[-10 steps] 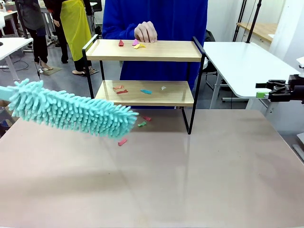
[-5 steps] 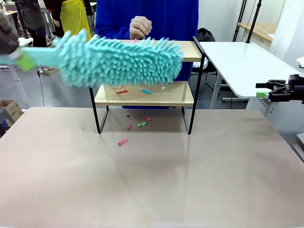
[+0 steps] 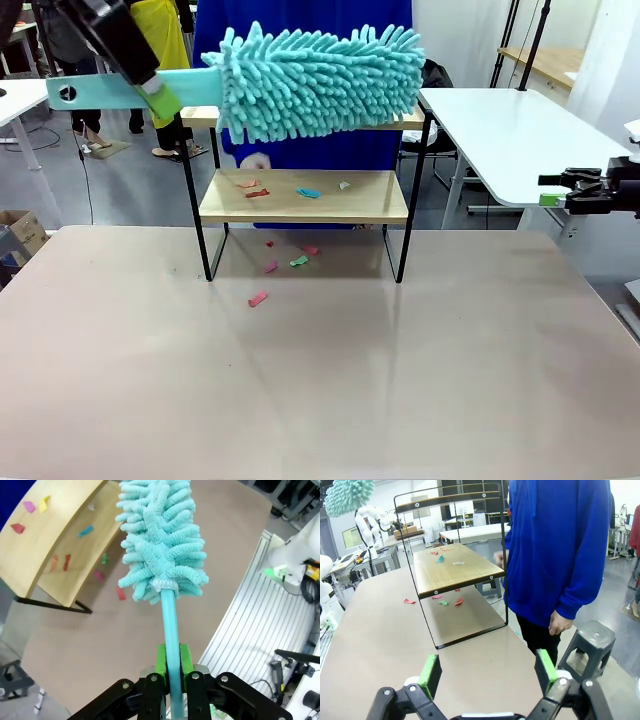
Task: Clean the shelf.
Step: Clean the specific section of the Shelf indicated by the human with the Duster.
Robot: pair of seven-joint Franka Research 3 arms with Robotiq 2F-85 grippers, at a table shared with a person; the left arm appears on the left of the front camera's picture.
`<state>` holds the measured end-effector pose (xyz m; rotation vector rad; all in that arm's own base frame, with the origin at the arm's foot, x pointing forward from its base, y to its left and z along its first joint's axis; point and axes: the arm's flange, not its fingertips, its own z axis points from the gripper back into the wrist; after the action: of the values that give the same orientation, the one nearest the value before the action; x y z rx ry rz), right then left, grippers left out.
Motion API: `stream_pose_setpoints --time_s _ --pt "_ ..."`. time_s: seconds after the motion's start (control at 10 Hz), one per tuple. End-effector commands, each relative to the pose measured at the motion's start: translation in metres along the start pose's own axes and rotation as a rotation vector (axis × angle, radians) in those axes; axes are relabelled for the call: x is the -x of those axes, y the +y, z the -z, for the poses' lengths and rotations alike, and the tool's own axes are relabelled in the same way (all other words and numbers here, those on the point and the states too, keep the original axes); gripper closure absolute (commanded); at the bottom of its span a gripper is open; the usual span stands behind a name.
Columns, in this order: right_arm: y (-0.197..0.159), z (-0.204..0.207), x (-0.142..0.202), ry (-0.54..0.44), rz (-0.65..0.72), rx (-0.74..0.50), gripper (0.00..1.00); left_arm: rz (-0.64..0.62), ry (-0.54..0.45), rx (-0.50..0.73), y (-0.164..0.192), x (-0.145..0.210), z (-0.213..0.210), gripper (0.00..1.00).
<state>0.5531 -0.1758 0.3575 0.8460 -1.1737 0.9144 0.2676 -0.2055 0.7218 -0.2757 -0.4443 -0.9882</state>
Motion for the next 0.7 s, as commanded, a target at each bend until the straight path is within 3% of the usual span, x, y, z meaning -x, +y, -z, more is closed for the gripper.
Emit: stream_pose_setpoints --time_s 0.0,0.2,0.4,0.6 --pt "0.005 0.002 -0.003 0.001 -0.006 0.004 0.00 -0.002 0.001 -0.008 0.001 0.014 -0.009 0.87" --pt "0.005 0.002 -0.003 0.001 -0.006 0.004 0.00 -0.004 0.003 -0.001 0.002 0.005 -0.004 0.87" --pt "0.005 0.002 -0.003 0.001 -0.006 0.004 0.00 -0.090 -0.054 -0.067 -0.044 -0.046 0.011 0.87" --pt "0.005 0.002 -0.003 0.001 -0.006 0.004 0.00 -0.260 -0.088 -0.132 -0.071 -0.099 0.032 0.87"
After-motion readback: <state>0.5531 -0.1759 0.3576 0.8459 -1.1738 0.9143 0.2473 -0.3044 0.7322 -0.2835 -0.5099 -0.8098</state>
